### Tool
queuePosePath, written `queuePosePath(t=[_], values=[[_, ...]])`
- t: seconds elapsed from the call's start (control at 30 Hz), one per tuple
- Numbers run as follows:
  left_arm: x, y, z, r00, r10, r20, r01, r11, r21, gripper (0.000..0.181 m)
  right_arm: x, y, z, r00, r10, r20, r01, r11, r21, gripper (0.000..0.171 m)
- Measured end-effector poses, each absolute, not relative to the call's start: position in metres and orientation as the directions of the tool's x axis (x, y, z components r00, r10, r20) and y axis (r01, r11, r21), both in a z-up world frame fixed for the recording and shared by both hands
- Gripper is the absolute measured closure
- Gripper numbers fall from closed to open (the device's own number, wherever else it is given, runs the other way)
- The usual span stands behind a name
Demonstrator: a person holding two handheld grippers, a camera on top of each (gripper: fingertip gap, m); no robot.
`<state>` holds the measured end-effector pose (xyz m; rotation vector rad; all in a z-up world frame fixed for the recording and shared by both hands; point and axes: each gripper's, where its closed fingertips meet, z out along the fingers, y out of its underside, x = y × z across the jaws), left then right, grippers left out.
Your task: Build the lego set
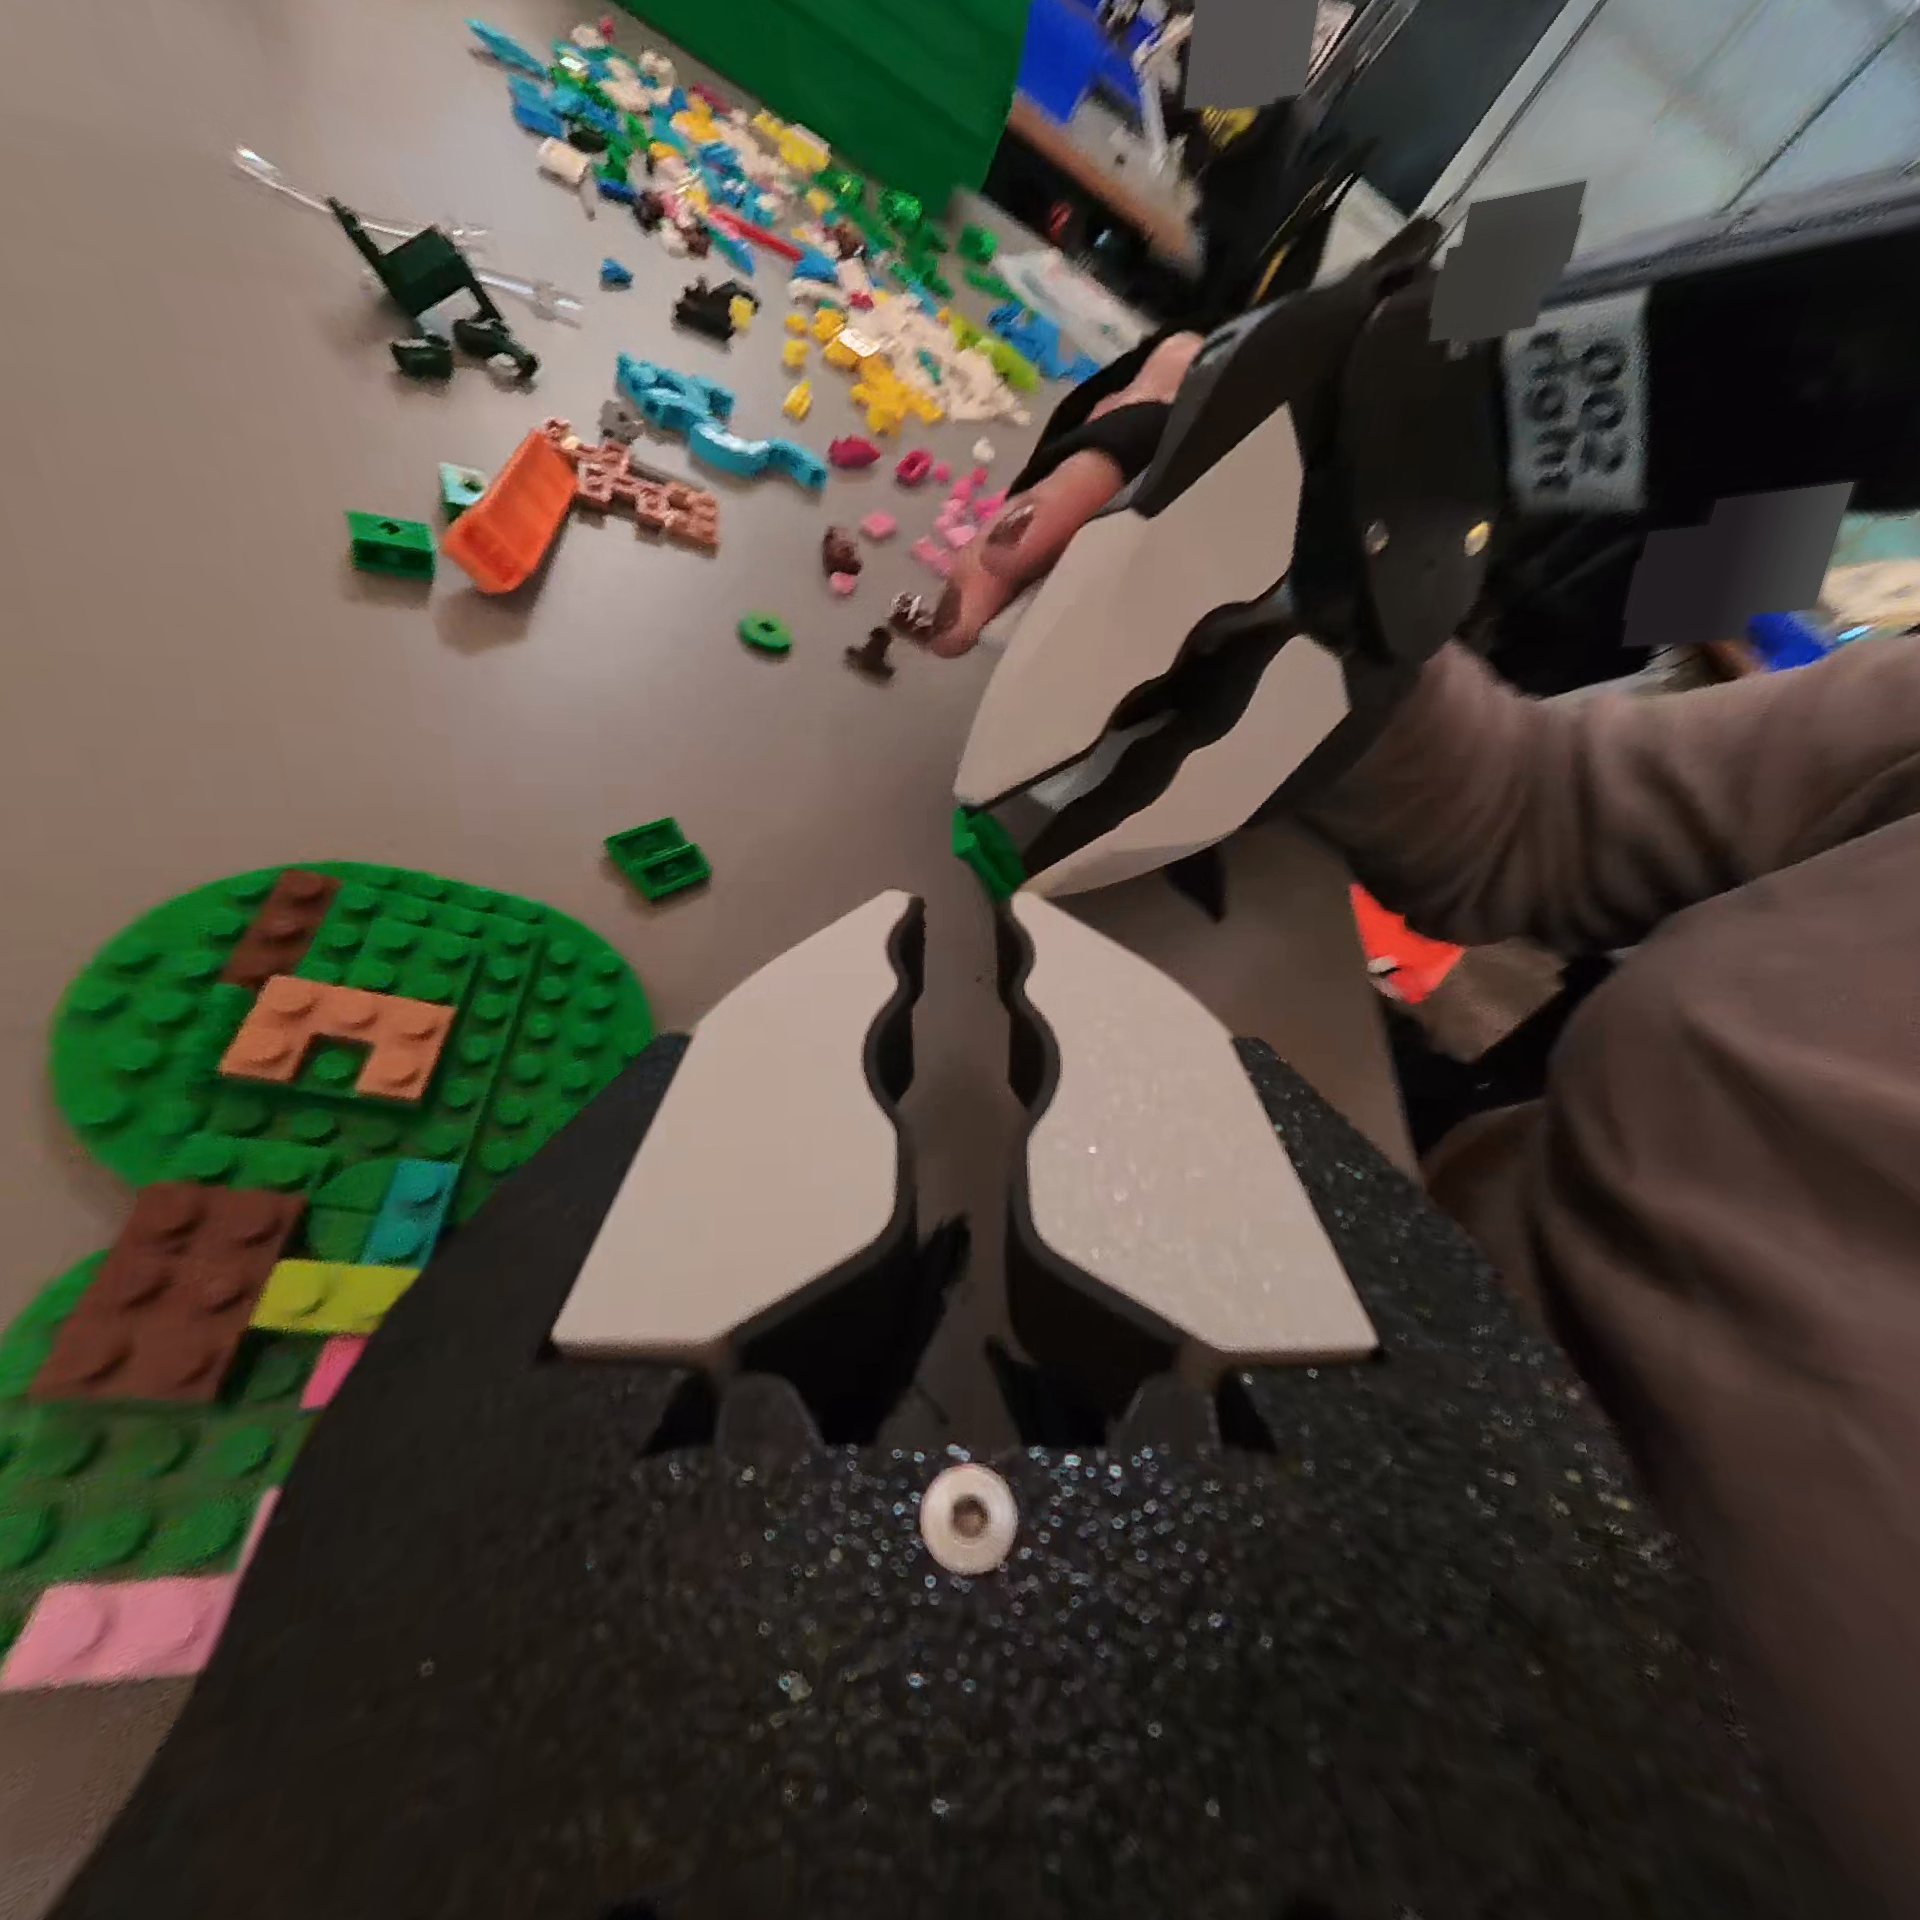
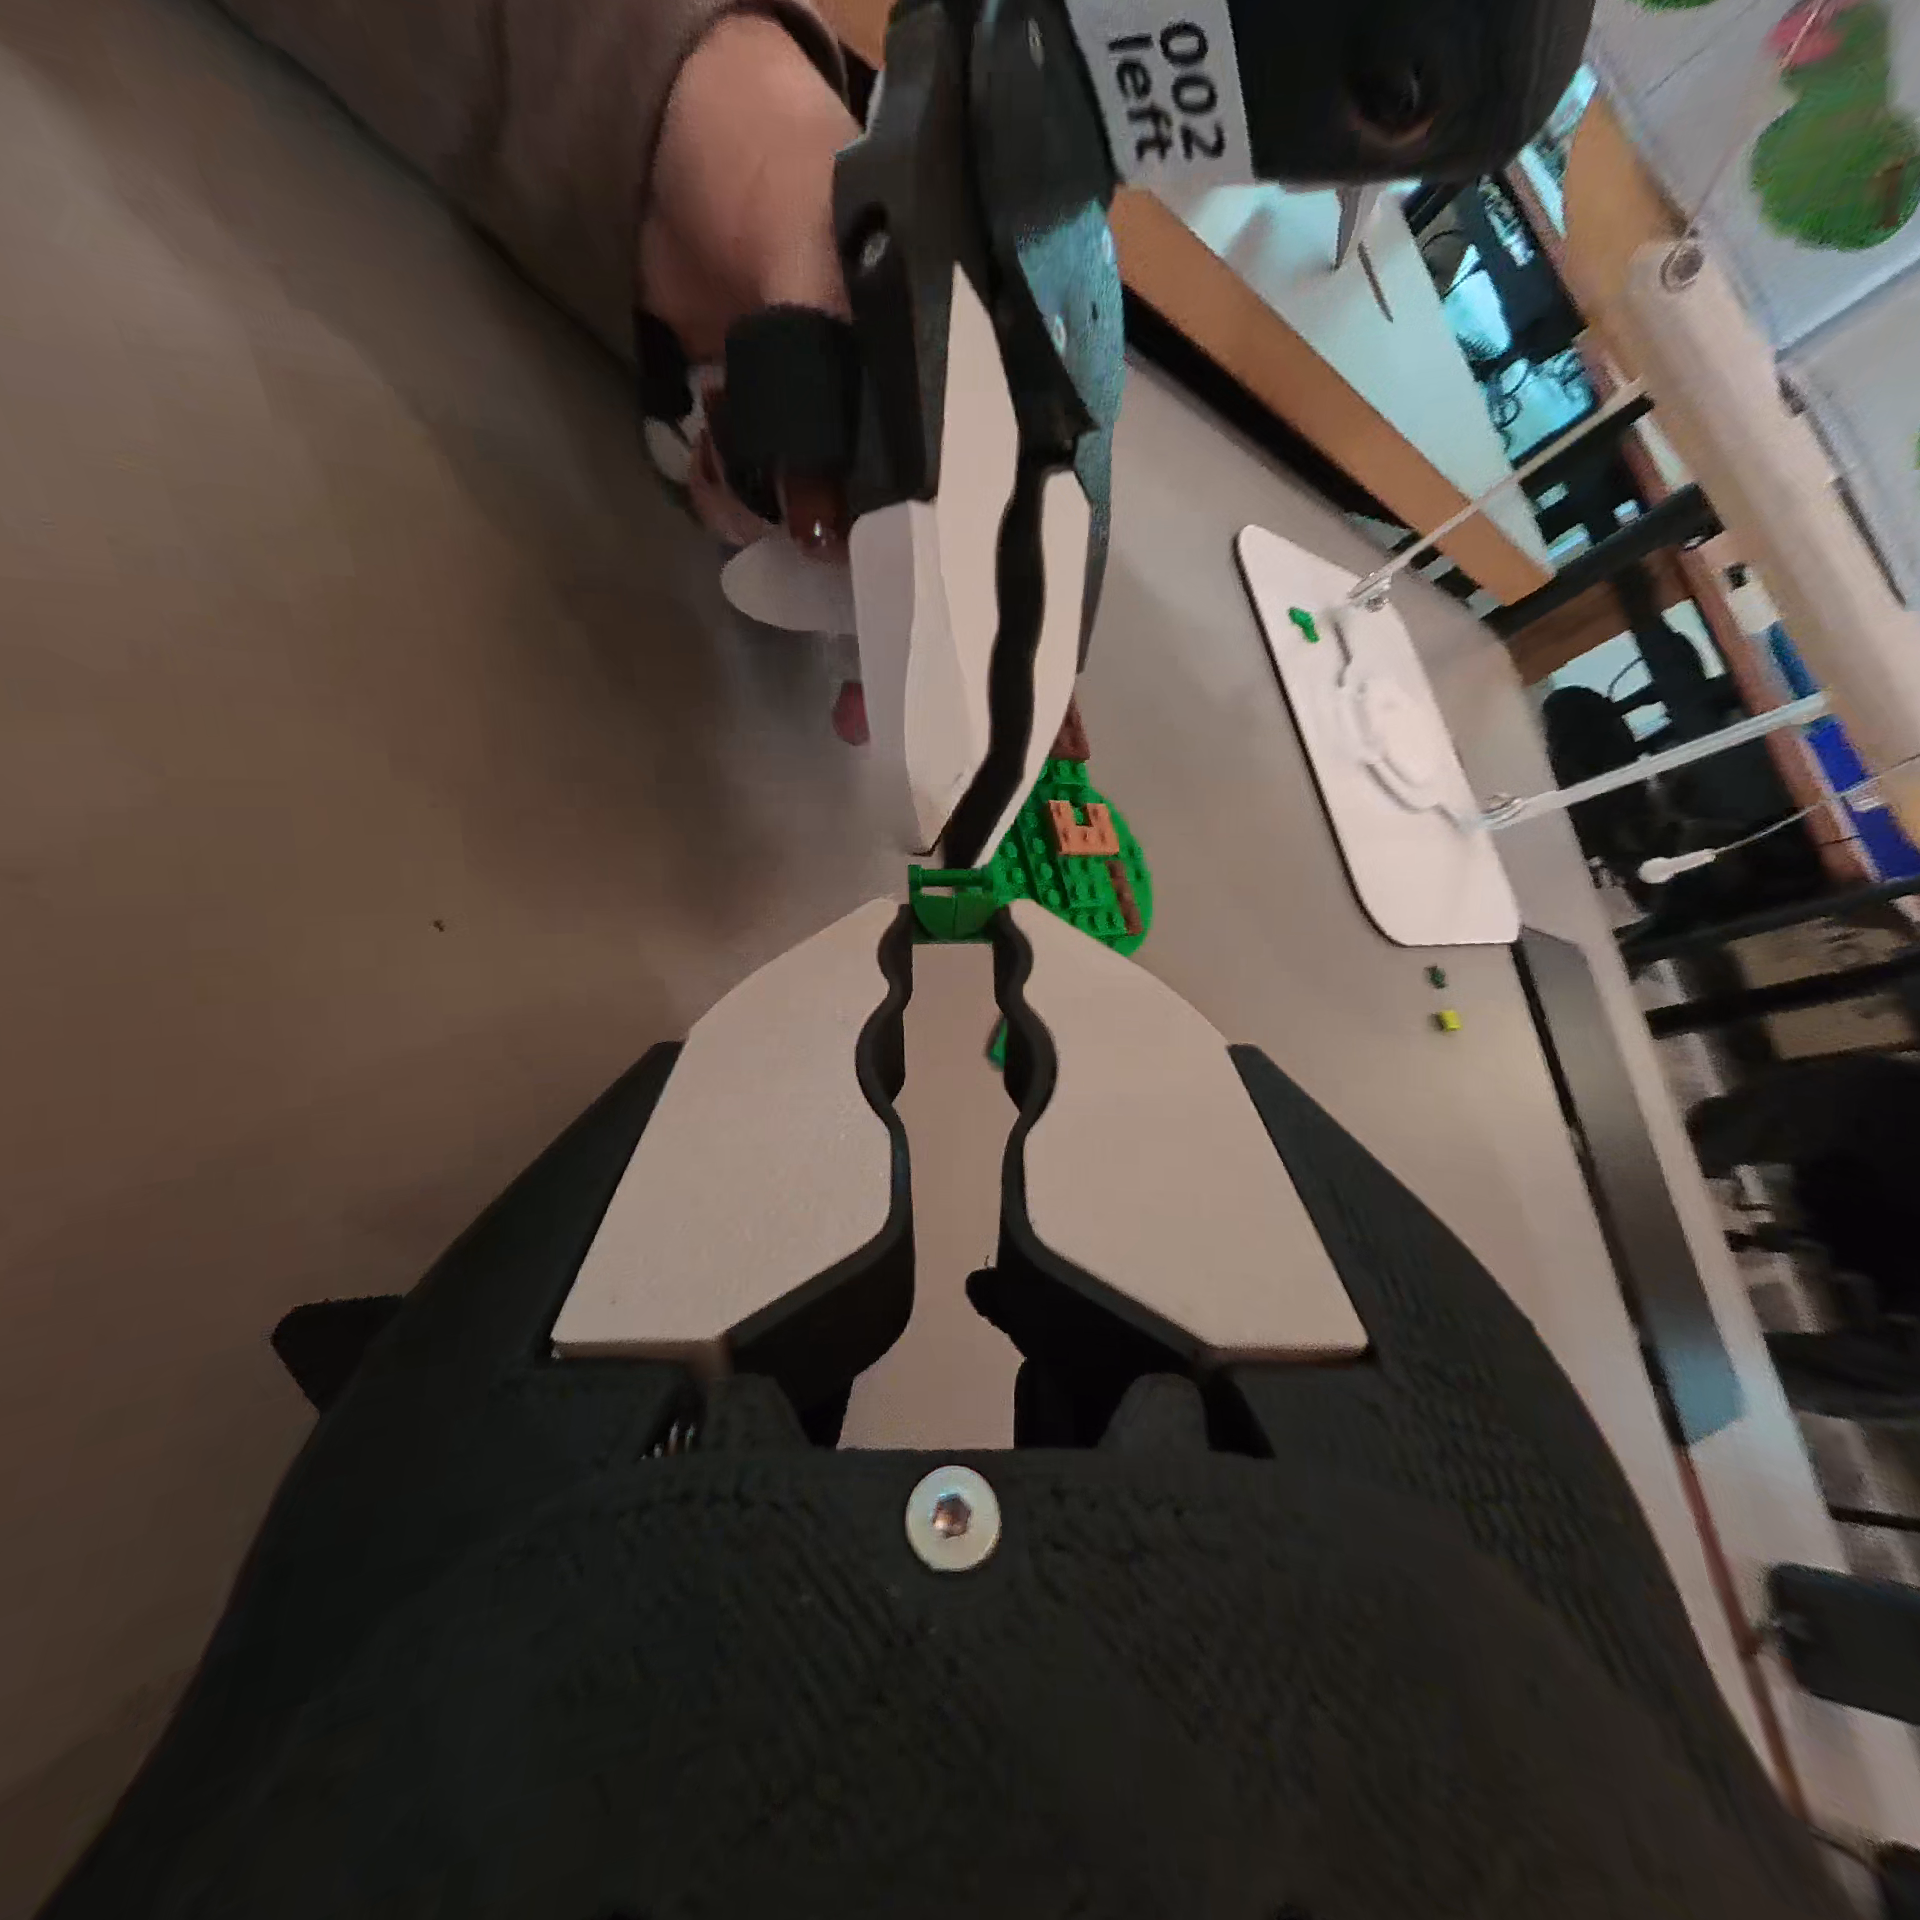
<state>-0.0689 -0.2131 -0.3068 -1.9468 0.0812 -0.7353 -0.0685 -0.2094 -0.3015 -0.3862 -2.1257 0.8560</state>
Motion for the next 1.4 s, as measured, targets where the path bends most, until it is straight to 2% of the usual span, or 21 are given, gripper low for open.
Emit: queuePosePath(t=[0.03, 0.13, 0.2, 0.4, 0.47, 0.53, 0.67, 1.03, 1.23, 1.4], values=[[-0.066, -0.213, -0.303, 0.791, -0.377, 0.482, 0.278, -0.479, -0.832, 0.168, -0.068, -0.210, -0.301, -0.633, 0.520, 0.574, -0.020, 0.730, -0.683, 0.158], [-0.062, -0.213, -0.298, 0.744, -0.396, 0.538, 0.339, -0.470, -0.815, 0.169, -0.067, -0.213, -0.300, -0.632, 0.507, 0.587, -0.041, 0.734, -0.678, 0.158], [-0.063, -0.213, -0.298, 0.740, -0.399, 0.542, 0.343, -0.469, -0.814, 0.176, -0.066, -0.215, -0.299, -0.632, 0.502, 0.590, -0.053, 0.732, -0.679, 0.158], [-0.062, -0.213, -0.296, 0.714, -0.399, 0.575, 0.381, -0.467, -0.798, 0.176, -0.065, -0.216, -0.296, -0.628, 0.503, 0.594, -0.066, 0.726, -0.685, 0.158], [-0.061, -0.213, -0.296, 0.705, -0.397, 0.588, 0.390, -0.476, -0.788, 0.169, -0.064, -0.218, -0.295, -0.631, 0.504, 0.590, -0.074, 0.718, -0.692, 0.158], [-0.059, -0.214, -0.298, 0.697, -0.401, 0.595, 0.385, -0.491, -0.781, 0.176, -0.064, -0.218, -0.297, -0.629, 0.491, 0.603, -0.072, 0.735, -0.674, 0.158], [-0.061, -0.214, -0.299, 0.702, -0.388, 0.597, 0.382, -0.502, -0.776, 0.177, -0.065, -0.219, -0.298, -0.620, 0.489, 0.613, -0.073, 0.742, -0.666, 0.158], [-0.061, -0.217, -0.294, 0.654, -0.406, 0.638, 0.416, -0.512, -0.752, 0.179, -0.064, -0.221, -0.292, -0.621, 0.512, 0.593, -0.087, 0.707, -0.701, 0.160], [-0.056, -0.221, -0.292, 0.577, -0.421, 0.699, 0.450, -0.551, -0.703, 0.180, -0.059, -0.225, -0.289, -0.661, 0.516, 0.545, -0.107, 0.654, -0.749, 0.161], [-0.055, -0.222, -0.294, 0.552, -0.412, 0.725, 0.465, -0.570, -0.678, 0.180, -0.056, -0.226, -0.289, -0.675, 0.499, 0.544, -0.114, 0.657, -0.745, 0.166]])
